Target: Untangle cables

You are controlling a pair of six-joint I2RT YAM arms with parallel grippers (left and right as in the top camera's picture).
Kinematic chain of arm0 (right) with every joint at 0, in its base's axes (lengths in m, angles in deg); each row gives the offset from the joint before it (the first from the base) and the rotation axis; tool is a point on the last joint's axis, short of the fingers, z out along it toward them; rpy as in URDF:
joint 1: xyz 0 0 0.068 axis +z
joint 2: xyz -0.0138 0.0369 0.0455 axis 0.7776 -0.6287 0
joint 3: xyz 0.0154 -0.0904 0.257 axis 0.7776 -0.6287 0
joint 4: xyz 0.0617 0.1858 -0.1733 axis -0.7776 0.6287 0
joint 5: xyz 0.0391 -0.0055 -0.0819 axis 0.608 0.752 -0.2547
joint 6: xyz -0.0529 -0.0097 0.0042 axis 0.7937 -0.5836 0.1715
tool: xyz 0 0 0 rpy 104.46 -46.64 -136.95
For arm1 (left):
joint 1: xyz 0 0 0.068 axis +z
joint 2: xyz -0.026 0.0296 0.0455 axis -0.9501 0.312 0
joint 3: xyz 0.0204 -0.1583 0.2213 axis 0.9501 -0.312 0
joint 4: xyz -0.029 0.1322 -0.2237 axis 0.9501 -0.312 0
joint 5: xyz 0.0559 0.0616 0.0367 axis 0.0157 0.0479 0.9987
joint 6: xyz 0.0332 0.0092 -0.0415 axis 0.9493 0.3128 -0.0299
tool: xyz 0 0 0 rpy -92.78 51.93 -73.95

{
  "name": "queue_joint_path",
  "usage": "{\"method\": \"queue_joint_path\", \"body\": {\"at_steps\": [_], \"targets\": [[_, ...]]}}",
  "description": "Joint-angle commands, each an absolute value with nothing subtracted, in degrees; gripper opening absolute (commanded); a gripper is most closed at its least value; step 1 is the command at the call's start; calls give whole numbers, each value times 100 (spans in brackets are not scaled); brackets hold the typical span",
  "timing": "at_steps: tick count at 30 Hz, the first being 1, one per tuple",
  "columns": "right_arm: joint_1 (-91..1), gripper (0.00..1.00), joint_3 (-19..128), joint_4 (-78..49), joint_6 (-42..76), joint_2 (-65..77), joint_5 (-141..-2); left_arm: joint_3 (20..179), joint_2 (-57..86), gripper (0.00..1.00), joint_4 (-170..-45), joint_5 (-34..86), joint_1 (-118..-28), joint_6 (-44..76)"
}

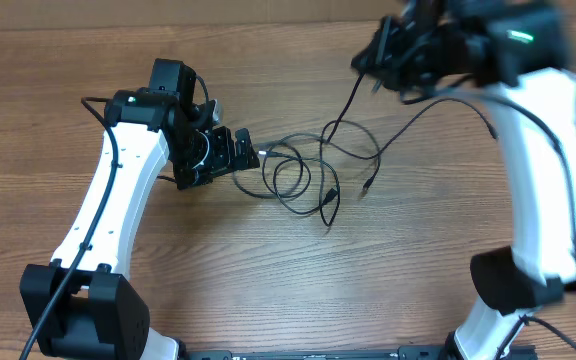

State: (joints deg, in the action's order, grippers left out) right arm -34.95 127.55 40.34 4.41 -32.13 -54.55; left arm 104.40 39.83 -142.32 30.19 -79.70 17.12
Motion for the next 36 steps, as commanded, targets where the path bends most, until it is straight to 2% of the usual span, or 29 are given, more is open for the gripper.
{"method": "queue_joint_path", "body": {"at_steps": [1,5,9,14,15,18,21,27,31,36], "targets": [[-3289,4,14562,4031,601,-2815,-5232,10553,4020,100,-14230,2919,-7979,1465],[-3289,4,15491,3905,153,-2815,-5602,10553,4020,100,-14238,2486,-7979,1594],[-3292,4,15808,3290,-888,-2804,-5711,10553,4020,100,-14236,1780,-7979,2455],[-3493,4,15931,528,-2389,-2642,-4941,10553,4020,100,-14251,1708,-7979,2606],[-3654,4,15931,-371,-3082,-2574,-4968,10553,4018,99,-14278,1504,-7979,2916],[-4227,4,15931,-1651,-4356,-2493,-5031,10553,4018,100,-14293,1456,-7979,2991],[-4616,4,15931,-1275,-4507,-2472,-4865,10553,4018,100,-14269,1417,-7979,2995],[-4776,4,15824,893,-4238,-2577,-4815,10551,4018,100,-14114,676,-7983,3334],[-4776,4,15340,1304,-4240,-2627,-4670,10551,4018,100,-14149,-441,-8151,4440],[-4776,4,15010,1218,-4308,-2627,-4493,10553,4020,100,-13806,-192,-8608,4779]]}}
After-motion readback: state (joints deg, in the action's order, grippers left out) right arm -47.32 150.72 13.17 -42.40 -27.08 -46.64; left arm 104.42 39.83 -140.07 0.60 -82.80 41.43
